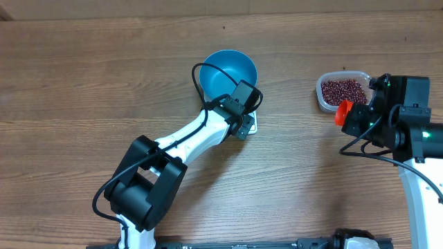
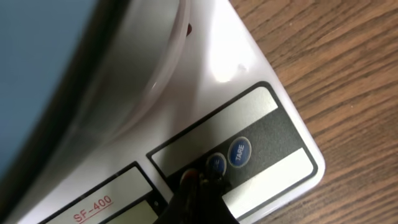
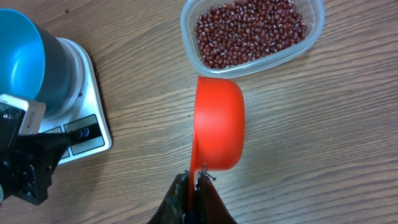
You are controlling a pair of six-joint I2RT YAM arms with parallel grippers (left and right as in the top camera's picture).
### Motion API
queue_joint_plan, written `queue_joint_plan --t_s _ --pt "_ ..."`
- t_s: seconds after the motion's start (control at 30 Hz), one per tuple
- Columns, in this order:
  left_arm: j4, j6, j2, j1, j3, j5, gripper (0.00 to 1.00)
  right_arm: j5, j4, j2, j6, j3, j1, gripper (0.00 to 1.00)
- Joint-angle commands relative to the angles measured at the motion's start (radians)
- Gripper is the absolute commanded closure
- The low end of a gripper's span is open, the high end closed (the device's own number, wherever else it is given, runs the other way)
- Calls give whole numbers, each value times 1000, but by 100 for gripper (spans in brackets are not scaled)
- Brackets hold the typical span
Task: Scoop item into bowl and weigh 150g on scale
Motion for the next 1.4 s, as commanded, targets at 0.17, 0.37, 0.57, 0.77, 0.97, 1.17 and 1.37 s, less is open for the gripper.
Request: queue_joint_plan --t_s 0.17,0.37,0.57,0.77,0.97,1.17,1.37 --pt "17 7 24 13 -15 -36 96 -5 2 -1 -5 23 -8 96" --pt "-15 8 33 14 -15 -36 96 -5 2 -1 -5 23 -8 96" --pt "-25 8 35 14 -18 -36 96 -5 2 -1 -5 23 -8 96" --pt "3 8 69 14 -21 -31 96 -5 -1 -1 -5 23 -8 96" --pt "-34 8 86 15 -19 -31 96 -5 -5 -1 -5 23 -8 96" --pt "-109 9 -40 13 27 4 96 -5 -5 -1 -5 23 -8 96" --pt "-125 13 -215 13 30 49 96 -5 -5 -1 -4 23 -8 96"
